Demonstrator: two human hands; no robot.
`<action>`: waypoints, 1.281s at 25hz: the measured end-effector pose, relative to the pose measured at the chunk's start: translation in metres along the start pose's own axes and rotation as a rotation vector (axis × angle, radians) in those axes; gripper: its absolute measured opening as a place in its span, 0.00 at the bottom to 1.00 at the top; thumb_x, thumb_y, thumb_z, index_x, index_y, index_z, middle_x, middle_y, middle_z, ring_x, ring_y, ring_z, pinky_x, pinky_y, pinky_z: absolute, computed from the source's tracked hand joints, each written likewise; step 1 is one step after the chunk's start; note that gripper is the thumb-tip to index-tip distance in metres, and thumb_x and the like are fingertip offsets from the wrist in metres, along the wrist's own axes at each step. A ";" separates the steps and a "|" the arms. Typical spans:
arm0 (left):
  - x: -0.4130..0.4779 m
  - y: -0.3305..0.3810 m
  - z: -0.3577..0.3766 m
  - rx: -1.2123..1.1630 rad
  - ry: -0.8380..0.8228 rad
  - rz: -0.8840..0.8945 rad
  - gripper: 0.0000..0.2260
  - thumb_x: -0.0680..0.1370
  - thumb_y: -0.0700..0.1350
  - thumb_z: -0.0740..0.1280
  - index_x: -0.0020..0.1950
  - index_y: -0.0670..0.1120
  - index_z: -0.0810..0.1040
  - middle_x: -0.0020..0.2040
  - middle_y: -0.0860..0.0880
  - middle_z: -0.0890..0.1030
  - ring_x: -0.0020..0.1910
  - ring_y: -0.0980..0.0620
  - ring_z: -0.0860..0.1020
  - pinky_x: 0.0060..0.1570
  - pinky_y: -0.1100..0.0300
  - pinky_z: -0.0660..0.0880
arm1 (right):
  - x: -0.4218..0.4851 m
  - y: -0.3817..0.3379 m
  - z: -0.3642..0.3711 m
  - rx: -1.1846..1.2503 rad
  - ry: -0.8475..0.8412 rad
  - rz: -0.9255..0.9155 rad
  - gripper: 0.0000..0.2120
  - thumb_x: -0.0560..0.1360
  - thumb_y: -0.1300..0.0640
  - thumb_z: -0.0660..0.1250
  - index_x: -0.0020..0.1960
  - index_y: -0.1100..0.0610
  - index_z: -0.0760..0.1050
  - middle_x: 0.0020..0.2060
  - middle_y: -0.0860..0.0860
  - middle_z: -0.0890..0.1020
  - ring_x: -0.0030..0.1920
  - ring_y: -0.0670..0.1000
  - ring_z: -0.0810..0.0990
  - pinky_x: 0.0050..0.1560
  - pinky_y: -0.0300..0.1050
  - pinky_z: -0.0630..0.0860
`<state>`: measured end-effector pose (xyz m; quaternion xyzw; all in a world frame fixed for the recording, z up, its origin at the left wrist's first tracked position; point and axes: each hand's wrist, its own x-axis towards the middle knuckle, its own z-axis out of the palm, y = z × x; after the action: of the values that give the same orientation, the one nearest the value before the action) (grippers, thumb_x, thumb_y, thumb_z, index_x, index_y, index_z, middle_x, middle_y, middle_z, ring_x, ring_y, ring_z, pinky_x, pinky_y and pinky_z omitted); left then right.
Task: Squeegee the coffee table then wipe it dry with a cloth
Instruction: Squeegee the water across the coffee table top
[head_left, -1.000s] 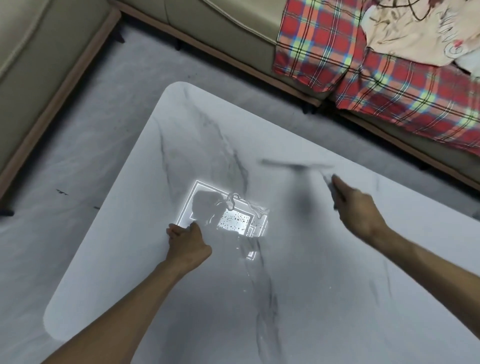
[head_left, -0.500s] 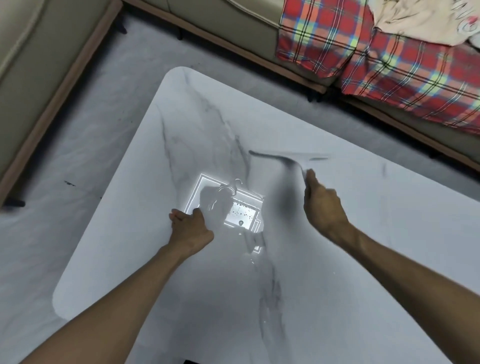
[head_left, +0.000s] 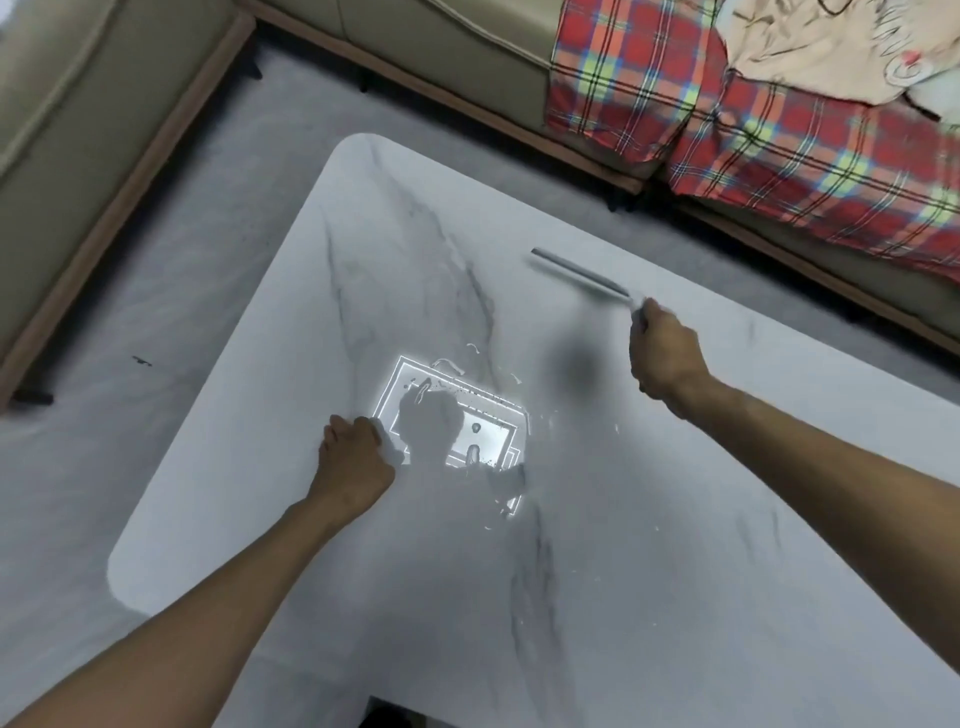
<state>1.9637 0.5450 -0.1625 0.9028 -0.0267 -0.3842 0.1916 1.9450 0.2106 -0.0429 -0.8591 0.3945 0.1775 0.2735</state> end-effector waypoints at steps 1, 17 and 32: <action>-0.005 -0.007 0.003 0.000 0.013 -0.001 0.09 0.69 0.38 0.61 0.47 0.46 0.66 0.51 0.46 0.63 0.55 0.41 0.68 0.55 0.56 0.66 | 0.022 -0.021 0.004 0.046 0.007 0.038 0.07 0.80 0.63 0.50 0.52 0.58 0.66 0.49 0.65 0.78 0.35 0.58 0.75 0.28 0.45 0.72; -0.028 -0.028 0.018 0.015 -0.031 0.008 0.12 0.71 0.38 0.63 0.52 0.46 0.66 0.74 0.34 0.56 0.73 0.34 0.58 0.70 0.49 0.62 | -0.073 0.042 0.093 -0.446 -0.234 -0.575 0.27 0.81 0.54 0.54 0.78 0.42 0.50 0.38 0.54 0.74 0.37 0.60 0.75 0.37 0.48 0.70; -0.070 -0.002 0.072 -0.027 -0.162 -0.069 0.18 0.70 0.40 0.60 0.59 0.41 0.65 0.73 0.29 0.54 0.73 0.31 0.56 0.71 0.45 0.63 | -0.006 0.042 0.006 -0.121 0.015 -0.235 0.08 0.84 0.53 0.49 0.56 0.55 0.63 0.50 0.64 0.79 0.47 0.65 0.78 0.51 0.59 0.76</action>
<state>1.8634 0.5371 -0.1603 0.8664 -0.0057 -0.4628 0.1874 1.9084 0.1950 -0.0580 -0.9157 0.2815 0.1613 0.2371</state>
